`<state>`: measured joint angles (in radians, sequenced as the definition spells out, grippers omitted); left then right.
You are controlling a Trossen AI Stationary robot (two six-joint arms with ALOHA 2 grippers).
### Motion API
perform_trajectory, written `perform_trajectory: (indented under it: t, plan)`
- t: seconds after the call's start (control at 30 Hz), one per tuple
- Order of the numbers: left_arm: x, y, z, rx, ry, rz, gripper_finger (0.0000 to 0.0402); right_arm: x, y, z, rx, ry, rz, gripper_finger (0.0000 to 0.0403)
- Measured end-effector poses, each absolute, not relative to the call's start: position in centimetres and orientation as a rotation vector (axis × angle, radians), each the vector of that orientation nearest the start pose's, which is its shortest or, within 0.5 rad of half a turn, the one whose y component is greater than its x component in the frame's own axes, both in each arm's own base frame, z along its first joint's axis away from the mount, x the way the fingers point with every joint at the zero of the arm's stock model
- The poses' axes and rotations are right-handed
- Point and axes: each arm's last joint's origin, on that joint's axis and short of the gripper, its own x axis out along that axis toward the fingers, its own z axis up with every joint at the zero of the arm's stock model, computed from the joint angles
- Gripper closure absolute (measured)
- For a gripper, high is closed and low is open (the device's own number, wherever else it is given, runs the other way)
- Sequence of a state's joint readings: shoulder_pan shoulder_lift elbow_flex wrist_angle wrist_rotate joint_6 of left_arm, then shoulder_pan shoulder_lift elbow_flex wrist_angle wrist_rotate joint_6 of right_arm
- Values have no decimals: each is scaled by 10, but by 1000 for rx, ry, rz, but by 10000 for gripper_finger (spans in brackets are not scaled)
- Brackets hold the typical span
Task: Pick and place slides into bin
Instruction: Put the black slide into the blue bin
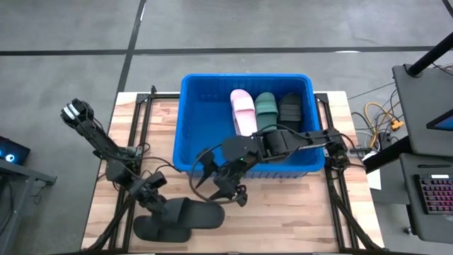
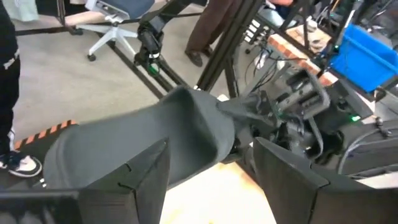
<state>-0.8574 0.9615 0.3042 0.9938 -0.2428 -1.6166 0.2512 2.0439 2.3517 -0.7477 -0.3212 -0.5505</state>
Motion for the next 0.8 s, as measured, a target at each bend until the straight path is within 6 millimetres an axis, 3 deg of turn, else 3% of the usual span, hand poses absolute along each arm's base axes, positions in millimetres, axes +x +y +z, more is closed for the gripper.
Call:
perform_trajectory:
  t: [0.13, 0.43, 0.63, 0.8]
  plan:
    - [128, -136, 255, -1658, 160, -744, 402, 413, 115, 445, -528, 241, 664, 184]
    - [126, -132, 252, -1603, 96, -723, 402, 363, 109, 494, -677, 82, 661, 184]
    - [124, -127, 260, -1564, -42, -720, 402, 349, 118, 491, -724, 147, 723, 184]
    - [125, -126, 260, -1572, -61, -702, 402, 349, 124, 488, -792, 189, 641, 184]
